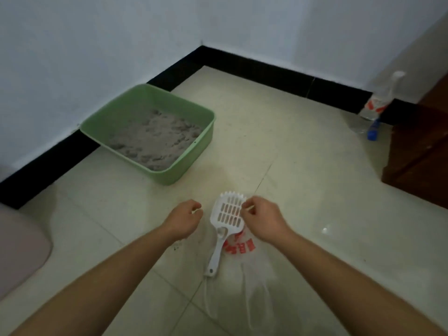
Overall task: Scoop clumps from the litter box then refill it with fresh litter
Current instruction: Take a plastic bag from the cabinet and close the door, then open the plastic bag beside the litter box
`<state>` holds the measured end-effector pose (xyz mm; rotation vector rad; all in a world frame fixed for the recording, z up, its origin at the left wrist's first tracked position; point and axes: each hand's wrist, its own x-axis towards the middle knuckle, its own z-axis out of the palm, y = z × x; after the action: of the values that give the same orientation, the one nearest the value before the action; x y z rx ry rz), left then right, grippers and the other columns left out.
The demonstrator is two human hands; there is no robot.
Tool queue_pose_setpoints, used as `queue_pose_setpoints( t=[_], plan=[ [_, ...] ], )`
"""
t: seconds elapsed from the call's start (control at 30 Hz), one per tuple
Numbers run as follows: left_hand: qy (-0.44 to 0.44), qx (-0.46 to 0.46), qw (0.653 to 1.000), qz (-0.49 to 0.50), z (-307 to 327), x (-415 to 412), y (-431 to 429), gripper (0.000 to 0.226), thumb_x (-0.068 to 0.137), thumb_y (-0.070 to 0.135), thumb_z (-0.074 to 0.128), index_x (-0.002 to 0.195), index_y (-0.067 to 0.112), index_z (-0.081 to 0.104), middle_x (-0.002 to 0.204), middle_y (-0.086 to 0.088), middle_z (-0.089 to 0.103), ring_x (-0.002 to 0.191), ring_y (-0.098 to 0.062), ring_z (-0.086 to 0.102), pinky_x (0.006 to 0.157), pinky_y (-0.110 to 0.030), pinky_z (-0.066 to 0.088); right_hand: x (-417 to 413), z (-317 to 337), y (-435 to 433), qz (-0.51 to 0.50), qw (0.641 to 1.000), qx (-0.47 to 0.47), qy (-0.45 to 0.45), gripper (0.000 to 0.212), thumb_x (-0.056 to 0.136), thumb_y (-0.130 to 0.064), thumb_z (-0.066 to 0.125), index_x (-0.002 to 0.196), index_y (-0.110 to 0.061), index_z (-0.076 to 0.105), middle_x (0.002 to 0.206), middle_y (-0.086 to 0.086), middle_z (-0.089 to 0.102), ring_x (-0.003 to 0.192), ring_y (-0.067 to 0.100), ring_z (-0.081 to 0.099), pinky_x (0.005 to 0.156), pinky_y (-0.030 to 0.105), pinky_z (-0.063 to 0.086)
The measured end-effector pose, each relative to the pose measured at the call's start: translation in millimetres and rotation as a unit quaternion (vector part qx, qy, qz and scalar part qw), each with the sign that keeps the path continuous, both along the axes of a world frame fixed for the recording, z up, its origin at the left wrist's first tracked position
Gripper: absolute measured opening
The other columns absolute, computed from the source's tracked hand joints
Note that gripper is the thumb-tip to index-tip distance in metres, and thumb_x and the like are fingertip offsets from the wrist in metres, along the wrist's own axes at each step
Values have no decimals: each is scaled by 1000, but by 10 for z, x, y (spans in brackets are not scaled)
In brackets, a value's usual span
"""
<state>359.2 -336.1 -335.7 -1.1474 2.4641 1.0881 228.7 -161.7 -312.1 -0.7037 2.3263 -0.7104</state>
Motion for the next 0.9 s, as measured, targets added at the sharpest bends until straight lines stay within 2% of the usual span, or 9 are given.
queue_pose_setpoints(
  t=[0.07,0.13,0.2,0.3,0.4,0.5,0.67,0.77,0.9],
  plan=[
    [-15,31,999,19,-233,142,-5,40,100,25,44,138,13,49,142,-5,50,124,-23,51,102,-35,44,318,-281,-45,-11,997,-5,-73,42,94,-32,57,135,-24,50,99,0,72,66,9,64,60,20,53],
    [-10,40,998,48,-384,216,-24,40,100,20,42,139,13,49,143,-5,49,127,-23,49,105,-35,41,516,-471,-100,-15,995,-12,-96,64,87,-52,58,144,-32,39,104,-1,72,78,10,68,75,28,58],
    [12,50,995,89,-483,216,-61,36,99,20,41,131,12,55,135,-5,55,120,-24,53,99,-34,44,567,-578,-172,-22,998,15,-61,74,76,-71,56,138,-33,49,108,-1,72,91,15,70,84,35,57],
    [35,81,986,138,-557,97,-115,34,99,27,39,102,4,63,109,-11,66,96,-27,60,84,-37,47,535,-607,-261,-28,999,22,-38,54,84,-61,59,123,-24,66,93,-3,75,79,13,71,78,35,59],
    [40,75,988,132,-587,-65,-121,54,98,49,38,78,6,62,84,-9,68,79,-26,62,75,-36,47,440,-479,-291,-50,999,-8,-9,33,97,-42,56,112,-18,72,90,-2,74,70,7,66,72,23,56],
    [33,28,995,87,-599,-160,-73,59,85,68,48,54,18,43,51,0,46,50,-19,50,54,-31,36,222,-378,-305,-136,990,-35,11,32,98,-43,52,116,-22,70,100,1,73,81,14,69,73,25,55],
    [99,30,983,155,-601,-141,-86,20,90,33,58,75,20,63,75,4,66,71,-17,61,62,-25,42,-30,-120,-518,-213,974,-72,21,28,101,-39,44,113,-24,64,96,-1,71,74,16,73,77,44,60],
    [143,64,960,231,-554,2,-275,18,88,30,56,77,16,58,75,1,63,73,-21,59,63,-28,40,-83,64,-858,-225,967,-90,80,36,96,-49,34,107,-25,60,90,-1,69,75,22,73,78,46,58],
    [146,46,944,293,-541,323,-592,25,88,31,55,68,15,51,71,-2,58,72,-25,55,63,-31,38,12,261,-1367,-278,942,-163,93,23,104,-33,31,105,-23,52,99,2,62,68,19,72,70,42,59]
  ],
)
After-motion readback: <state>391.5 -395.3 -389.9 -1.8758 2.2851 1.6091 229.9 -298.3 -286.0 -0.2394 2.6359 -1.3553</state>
